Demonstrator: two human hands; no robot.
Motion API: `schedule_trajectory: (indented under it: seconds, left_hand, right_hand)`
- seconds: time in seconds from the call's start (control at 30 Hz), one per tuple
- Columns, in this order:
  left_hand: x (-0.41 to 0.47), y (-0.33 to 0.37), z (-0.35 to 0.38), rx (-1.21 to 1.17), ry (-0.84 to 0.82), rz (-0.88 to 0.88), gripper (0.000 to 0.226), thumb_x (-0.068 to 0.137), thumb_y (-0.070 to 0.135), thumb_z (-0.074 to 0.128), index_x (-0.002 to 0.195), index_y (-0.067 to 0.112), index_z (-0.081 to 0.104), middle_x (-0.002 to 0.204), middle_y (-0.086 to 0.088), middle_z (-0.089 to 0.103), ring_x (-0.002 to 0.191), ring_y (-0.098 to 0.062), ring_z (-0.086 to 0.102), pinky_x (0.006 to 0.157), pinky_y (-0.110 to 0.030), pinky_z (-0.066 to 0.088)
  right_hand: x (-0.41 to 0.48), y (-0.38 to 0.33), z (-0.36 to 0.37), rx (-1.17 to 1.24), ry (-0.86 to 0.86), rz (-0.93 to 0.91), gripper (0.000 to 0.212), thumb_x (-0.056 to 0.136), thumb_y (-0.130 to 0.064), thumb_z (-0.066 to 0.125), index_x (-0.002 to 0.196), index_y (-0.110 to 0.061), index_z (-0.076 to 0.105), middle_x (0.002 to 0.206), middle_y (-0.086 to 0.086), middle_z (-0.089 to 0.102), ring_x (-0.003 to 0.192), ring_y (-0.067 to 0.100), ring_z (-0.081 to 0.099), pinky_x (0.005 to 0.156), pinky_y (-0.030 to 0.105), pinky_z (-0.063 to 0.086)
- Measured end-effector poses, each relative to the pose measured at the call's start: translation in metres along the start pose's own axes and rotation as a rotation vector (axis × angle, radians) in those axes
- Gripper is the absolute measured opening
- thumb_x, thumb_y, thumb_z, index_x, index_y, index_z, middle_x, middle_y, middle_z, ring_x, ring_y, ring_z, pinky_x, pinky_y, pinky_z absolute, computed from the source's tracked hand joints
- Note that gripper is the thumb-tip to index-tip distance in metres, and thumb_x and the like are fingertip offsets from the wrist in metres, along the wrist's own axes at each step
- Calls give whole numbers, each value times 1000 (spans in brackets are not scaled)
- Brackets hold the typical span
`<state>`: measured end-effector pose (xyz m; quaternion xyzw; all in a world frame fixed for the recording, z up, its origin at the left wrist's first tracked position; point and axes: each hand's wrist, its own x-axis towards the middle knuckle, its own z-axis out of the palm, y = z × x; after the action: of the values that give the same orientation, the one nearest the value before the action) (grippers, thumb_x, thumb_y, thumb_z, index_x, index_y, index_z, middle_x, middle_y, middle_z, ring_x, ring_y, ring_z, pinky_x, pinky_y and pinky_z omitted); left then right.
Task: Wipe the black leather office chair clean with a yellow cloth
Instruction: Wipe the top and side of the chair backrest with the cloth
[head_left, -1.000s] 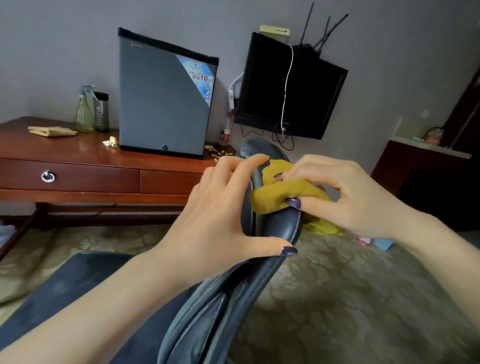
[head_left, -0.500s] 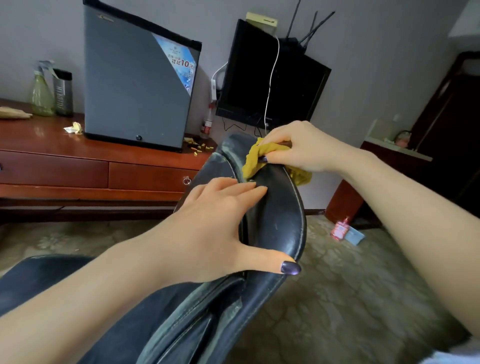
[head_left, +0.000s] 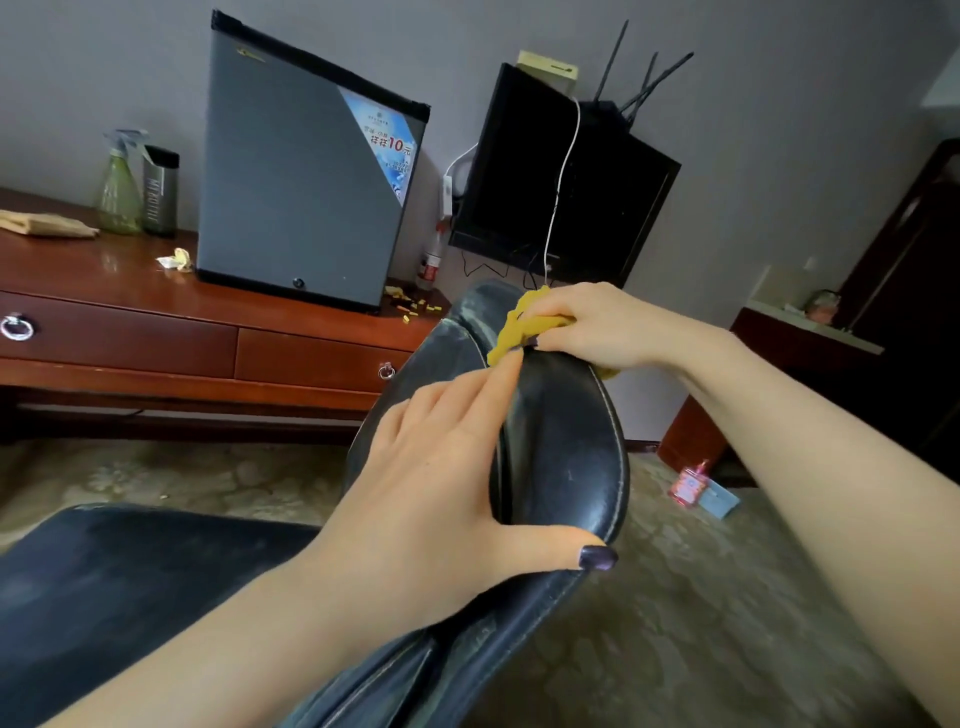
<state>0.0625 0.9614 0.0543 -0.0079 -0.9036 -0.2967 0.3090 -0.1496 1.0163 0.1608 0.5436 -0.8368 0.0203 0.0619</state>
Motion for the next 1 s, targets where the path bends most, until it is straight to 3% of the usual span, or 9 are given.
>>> schedule_trajectory:
  seconds: [0.13,0.23,0.4,0.63,0.73,0.8,0.9,1.0]
  left_hand:
    - [-3,3,-1,4,44,-2,107,45,91,42,119,67,-32,120,57,-1,120,18,4,105,-17,15]
    - [-5,4,-1,26,46,-13,111,42,96,35,124,61,-30,125,52,-4,123,16,3,110,-23,12]
    - [-6,4,-2,120,36,-59,128,40,99,22,146,38,-16,127,35,5,128,8,3,115,-31,11]
    - [-8,5,-8,278,-29,-42,129,38,101,7,147,36,-15,142,29,10,132,2,-2,117,-37,6]
    - [-6,5,-9,257,-85,-51,118,42,98,19,139,47,-24,136,35,6,132,3,-4,117,-36,4]
    - [-4,4,-9,227,-107,-57,108,39,99,19,123,56,-34,123,43,-2,131,5,-4,117,-37,5]
    - [-3,2,-7,200,-119,-81,103,34,102,17,111,62,-39,110,55,-16,127,10,-3,118,-43,7]
    - [-2,2,-4,210,-113,-116,108,35,99,21,112,58,-43,112,52,-12,128,7,-4,118,-44,5]
  right_hand:
    - [-42,-17,-7,49,14,-72,17,88,-21,57,101,-20,70,106,0,62,100,17,56,95,40,42]
    - [-76,-29,-9,117,37,-155,17,90,-18,60,103,-21,72,109,-2,61,104,14,55,97,37,39]
    - [-119,-42,-8,233,73,-221,21,84,-41,60,98,-33,73,107,-10,61,110,9,55,98,30,39]
    - [-140,-52,-6,276,48,-361,22,81,-40,61,90,-25,75,104,-14,61,112,9,55,93,17,40]
    - [-130,-51,-6,290,88,-339,19,81,-41,60,84,-26,73,97,-7,64,101,13,61,88,29,46]
    - [-117,-46,-5,255,145,-300,22,81,-40,61,82,-22,73,92,0,64,93,18,62,84,41,47]
    - [-97,-36,-6,231,169,-238,14,85,-32,66,86,-20,74,93,1,63,92,19,61,85,44,46]
    - [-78,-26,-10,193,142,-184,12,86,-28,66,92,-25,76,98,-3,64,94,15,60,89,43,47]
